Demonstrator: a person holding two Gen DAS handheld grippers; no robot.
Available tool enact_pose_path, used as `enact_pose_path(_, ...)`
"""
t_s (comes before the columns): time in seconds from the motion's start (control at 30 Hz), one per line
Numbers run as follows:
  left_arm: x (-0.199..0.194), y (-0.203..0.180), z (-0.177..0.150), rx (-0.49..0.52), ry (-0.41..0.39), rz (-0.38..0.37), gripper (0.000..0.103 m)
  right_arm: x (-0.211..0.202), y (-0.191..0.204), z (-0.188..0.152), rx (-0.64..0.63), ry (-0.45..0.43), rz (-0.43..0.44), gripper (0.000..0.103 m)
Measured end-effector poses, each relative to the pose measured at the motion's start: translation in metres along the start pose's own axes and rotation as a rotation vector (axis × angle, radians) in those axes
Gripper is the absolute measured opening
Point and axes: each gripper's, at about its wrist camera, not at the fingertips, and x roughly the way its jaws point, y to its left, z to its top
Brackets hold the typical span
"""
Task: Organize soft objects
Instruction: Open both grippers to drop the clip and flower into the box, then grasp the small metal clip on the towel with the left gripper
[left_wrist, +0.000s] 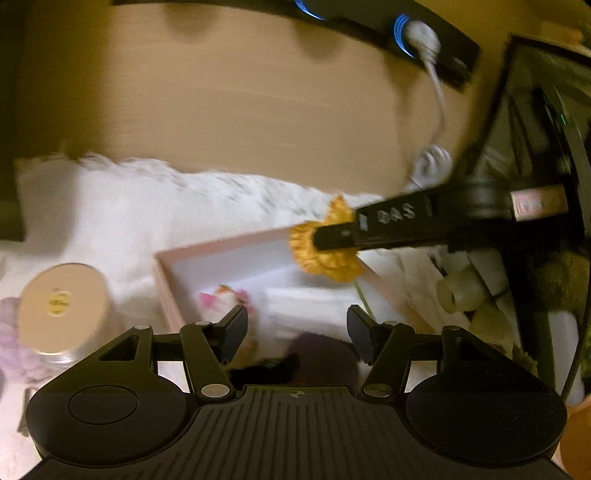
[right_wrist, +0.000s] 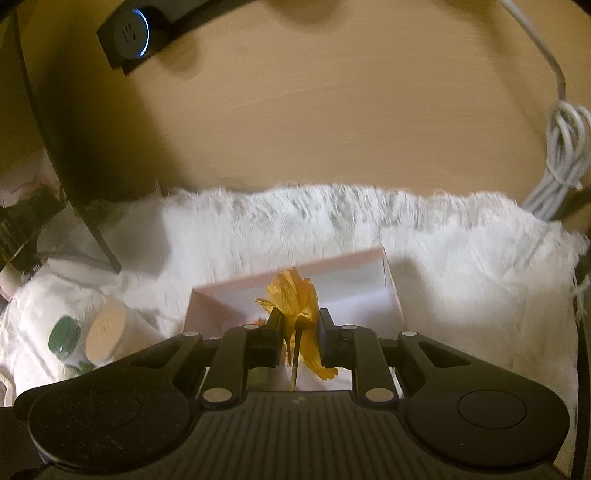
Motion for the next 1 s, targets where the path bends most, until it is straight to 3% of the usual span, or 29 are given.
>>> enact_pose_path(0.13, -0.017, 0.013, 0.001, -0.014, -0.022, 0.028, 0.064, 0.005, -0.006, -0.002, 0.027, 0.016, 0.005, 0.032)
enact_pose_path(0.33, -0.055, 0.034, -0.022, 0.002, -0.05, 0.068, 0.064, 0.002, -0.015, -0.01, 0.057, 0.049, -0.041, 0.032)
enact_pose_path(0.47, -0.084, 0.057, -0.05, 0.024, -0.081, 0.213, 0.064, -0.008, -0.005, -0.012, 0.04, 0.059, -0.05, 0.032)
enact_pose_path(0.53, -0.09, 0.077, -0.063, -0.032, -0.062, 0.309, 0.064, -0.014, 0.003, -0.013, 0.025, 0.06, -0.052, 0.032)
enact_pose_path(0.67, -0.081, 0.119, -0.075, -0.164, -0.018, 0.363, 0.064, -0.032, 0.029, -0.014, -0.044, 0.052, -0.06, 0.032)
enact_pose_path(0.77, -0.065, 0.138, -0.076, -0.18, 0.014, 0.39, 0.06, -0.048, 0.054, -0.015, -0.125, 0.044, -0.068, 0.032)
enact_pose_path(0.83, -0.054, 0.146, -0.074, -0.193, 0.061, 0.401, 0.048, -0.058, 0.069, -0.019, -0.18, 0.039, -0.077, 0.032)
enact_pose_path(1.0, -0.037, 0.157, -0.072, -0.168, 0.127, 0.403, 0.047, -0.069, 0.089, -0.037, -0.245, 0.059, -0.098, 0.032)
